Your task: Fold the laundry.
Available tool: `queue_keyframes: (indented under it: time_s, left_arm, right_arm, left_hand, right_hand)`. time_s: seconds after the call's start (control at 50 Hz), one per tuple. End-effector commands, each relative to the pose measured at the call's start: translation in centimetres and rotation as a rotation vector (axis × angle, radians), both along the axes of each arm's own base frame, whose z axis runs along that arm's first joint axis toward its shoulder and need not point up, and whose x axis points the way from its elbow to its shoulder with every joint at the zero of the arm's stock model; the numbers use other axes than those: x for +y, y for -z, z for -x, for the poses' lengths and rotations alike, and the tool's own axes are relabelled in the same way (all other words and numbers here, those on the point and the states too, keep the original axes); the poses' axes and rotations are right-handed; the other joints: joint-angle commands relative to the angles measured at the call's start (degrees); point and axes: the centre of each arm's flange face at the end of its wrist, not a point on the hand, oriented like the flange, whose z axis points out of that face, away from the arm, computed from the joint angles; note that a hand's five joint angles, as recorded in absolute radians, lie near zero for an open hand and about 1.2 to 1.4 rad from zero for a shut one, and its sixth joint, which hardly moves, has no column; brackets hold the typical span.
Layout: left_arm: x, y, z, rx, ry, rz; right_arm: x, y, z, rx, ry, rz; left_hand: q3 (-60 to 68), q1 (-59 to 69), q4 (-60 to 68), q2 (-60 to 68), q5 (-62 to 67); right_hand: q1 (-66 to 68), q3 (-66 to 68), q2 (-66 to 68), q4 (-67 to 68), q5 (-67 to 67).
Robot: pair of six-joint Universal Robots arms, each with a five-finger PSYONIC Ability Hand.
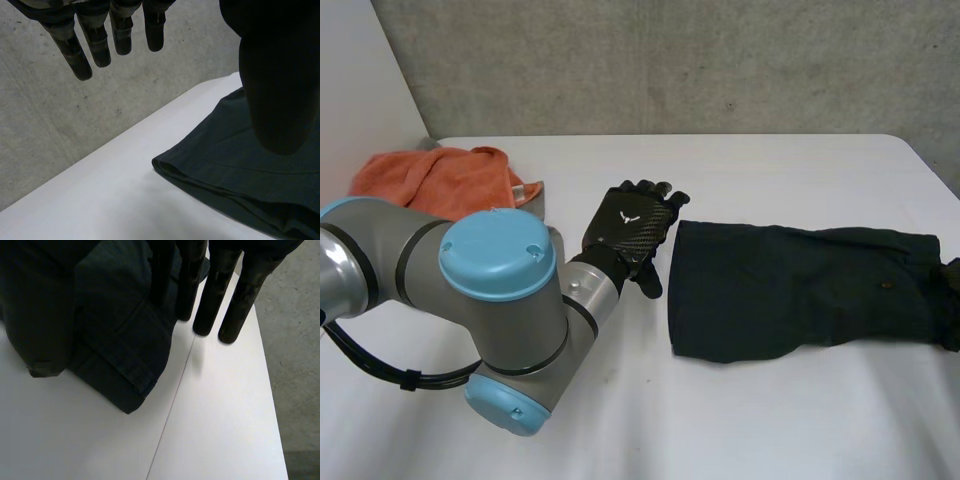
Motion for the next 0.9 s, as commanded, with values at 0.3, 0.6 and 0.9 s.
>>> queue_keyframes:
  time_s: [0.3, 0.6, 0.9]
  left_arm:
    - [0.6, -2.2, -0.8, 0.03, -0.004, 0.034]
    - [0.0, -2.7, -2.5, 0.032, -0.049, 0.03]
    - [-0.5, -2.0, -3.4, 0.019, -0.073, 0.013]
  right_arm:
    - [-0.2, -6.1, -2.1, 0.218, -0.115, 0.197]
    - [9.0, -7.5, -21.6, 0.286, -0.838, 0.41]
    - [13.7, -2.4, -26.4, 0.211, -1.073, 0.274]
  left_hand:
    - [-2.4, -1.9, -1.8, -1.7, -2.7]
    - [-2.4, -1.9, -1.8, -1.7, -2.7]
    - [-2.4, -1.9, -1.8, -1.7, -2.7]
  right_hand:
    - [53.8, 48.0, 48.0, 47.9, 49.9]
    - [53.8, 48.0, 48.0, 47.9, 49.9]
    - [30.8, 25.0, 25.0, 24.9, 26.9]
